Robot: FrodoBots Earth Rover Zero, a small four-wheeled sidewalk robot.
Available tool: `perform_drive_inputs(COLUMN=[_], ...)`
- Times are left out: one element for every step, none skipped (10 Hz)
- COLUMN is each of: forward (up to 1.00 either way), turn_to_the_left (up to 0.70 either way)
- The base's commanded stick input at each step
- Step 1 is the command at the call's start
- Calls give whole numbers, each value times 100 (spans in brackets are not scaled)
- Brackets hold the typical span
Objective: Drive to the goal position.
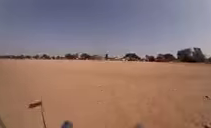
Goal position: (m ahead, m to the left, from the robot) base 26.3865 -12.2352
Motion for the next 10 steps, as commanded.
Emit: perform_drive_inputs(forward=[70,70,70,70,70,70,70,70,70,70], turn_to_the_left=[-4,0,0,0,0,0,0,0,0,0])
